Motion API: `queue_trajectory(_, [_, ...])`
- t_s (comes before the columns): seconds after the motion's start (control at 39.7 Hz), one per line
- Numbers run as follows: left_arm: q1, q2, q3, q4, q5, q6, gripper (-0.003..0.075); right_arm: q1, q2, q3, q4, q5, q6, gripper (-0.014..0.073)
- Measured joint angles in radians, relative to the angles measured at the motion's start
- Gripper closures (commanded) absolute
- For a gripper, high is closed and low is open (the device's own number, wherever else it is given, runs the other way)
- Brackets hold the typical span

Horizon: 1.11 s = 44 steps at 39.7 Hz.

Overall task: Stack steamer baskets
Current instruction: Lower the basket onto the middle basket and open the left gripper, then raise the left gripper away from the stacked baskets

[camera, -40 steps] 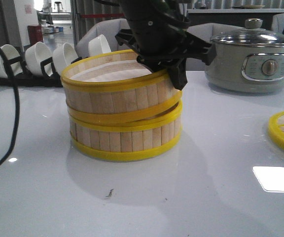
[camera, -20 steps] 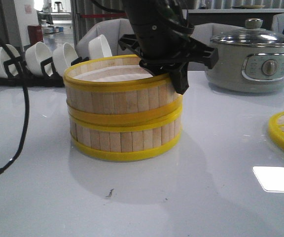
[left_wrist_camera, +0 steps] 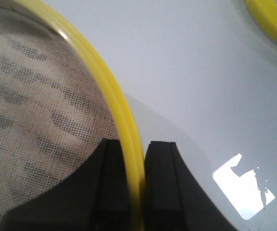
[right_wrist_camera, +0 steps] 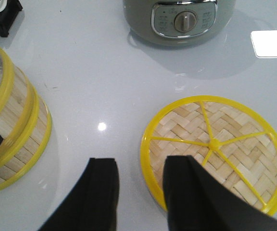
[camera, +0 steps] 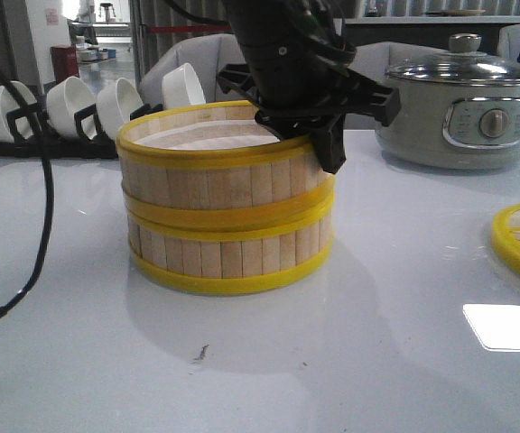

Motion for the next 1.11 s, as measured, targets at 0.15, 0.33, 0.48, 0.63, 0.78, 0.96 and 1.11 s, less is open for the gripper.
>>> queue_trajectory(0.15, [0.0, 0.0, 0.0, 0.0, 0.0, 0.0, 0.0463, 0.0, 0.0, 0.0, 0.0, 0.0, 0.0, 0.0242])
queue_trajectory(0.33, [-0.002, 0.0, -0.006, -0.004, -0.016, 0.0, 0.0351, 0.0, 0.0, 0.0, 0.0, 0.0, 0.0, 0.0242])
queue_trajectory(0.48, [-0.001, 0.0, -0.006, -0.007, -0.02, 0.002, 0.0351, 0.0, 0.0, 0.0, 0.0, 0.0, 0.0, 0.0242])
queue_trajectory(0.63, [-0.001, 0.0, -0.026, 0.0, -0.02, 0.002, 0.0351, 0.0, 0.0, 0.0, 0.0, 0.002, 0.0, 0.0242])
queue_trajectory(0.78, [-0.001, 0.0, -0.092, 0.011, 0.007, 0.002, 0.0351, 0.0, 0.0, 0.0, 0.0, 0.004, 0.0, 0.0242])
queue_trajectory(0.96, [-0.001, 0.0, -0.207, 0.029, 0.056, 0.002, 0.0449, 0.0, 0.0, 0.0, 0.0, 0.006, 0.0, 0.0242])
queue_trajectory(1.11, [0.006, -0.004, -0.301, 0.05, 0.1, 0.002, 0.0618, 0.0, 0.0, 0.0, 0.0, 0.006, 0.0, 0.0242])
